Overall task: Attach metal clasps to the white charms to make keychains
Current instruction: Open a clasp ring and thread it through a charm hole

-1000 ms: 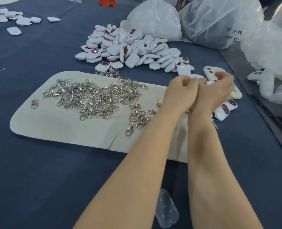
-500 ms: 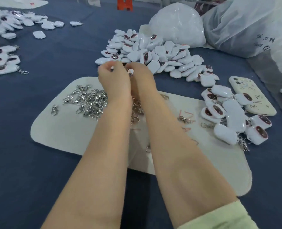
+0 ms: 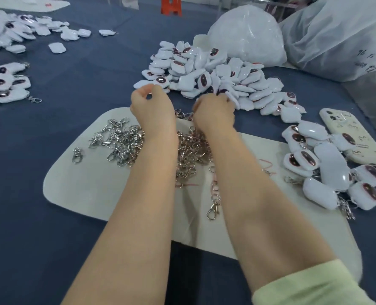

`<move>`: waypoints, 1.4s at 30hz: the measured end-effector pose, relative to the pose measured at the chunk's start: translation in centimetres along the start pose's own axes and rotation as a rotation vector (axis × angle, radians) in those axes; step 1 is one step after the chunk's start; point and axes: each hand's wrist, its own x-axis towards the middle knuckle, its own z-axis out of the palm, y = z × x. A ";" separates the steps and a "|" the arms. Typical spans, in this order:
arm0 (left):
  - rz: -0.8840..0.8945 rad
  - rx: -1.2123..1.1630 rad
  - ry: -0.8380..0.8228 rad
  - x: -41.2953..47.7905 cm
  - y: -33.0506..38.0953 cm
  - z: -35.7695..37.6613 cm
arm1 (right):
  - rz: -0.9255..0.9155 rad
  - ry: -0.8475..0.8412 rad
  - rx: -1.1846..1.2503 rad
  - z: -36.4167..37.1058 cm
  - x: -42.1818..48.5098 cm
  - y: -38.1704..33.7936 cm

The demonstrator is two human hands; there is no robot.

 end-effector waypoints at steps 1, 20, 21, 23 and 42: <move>-0.001 0.000 -0.005 -0.4 0.0 0.0 | 0.017 -0.005 0.007 -0.6 -0.3 1.0; -0.206 -0.022 -0.468 -9.3 -3.3 -1.2 | -0.196 0.020 1.068 -4.6 -12.3 7.2; -0.239 -0.068 -0.489 -9.0 -3.2 -1.4 | -0.168 0.000 1.098 -4.7 -12.1 7.1; -0.259 -0.117 -0.496 -8.5 -3.0 -1.4 | -0.102 -0.002 1.167 -4.9 -11.6 7.0; -0.318 -0.444 -0.259 -7.1 -2.4 -1.5 | -0.056 0.132 0.406 -2.0 -10.6 7.2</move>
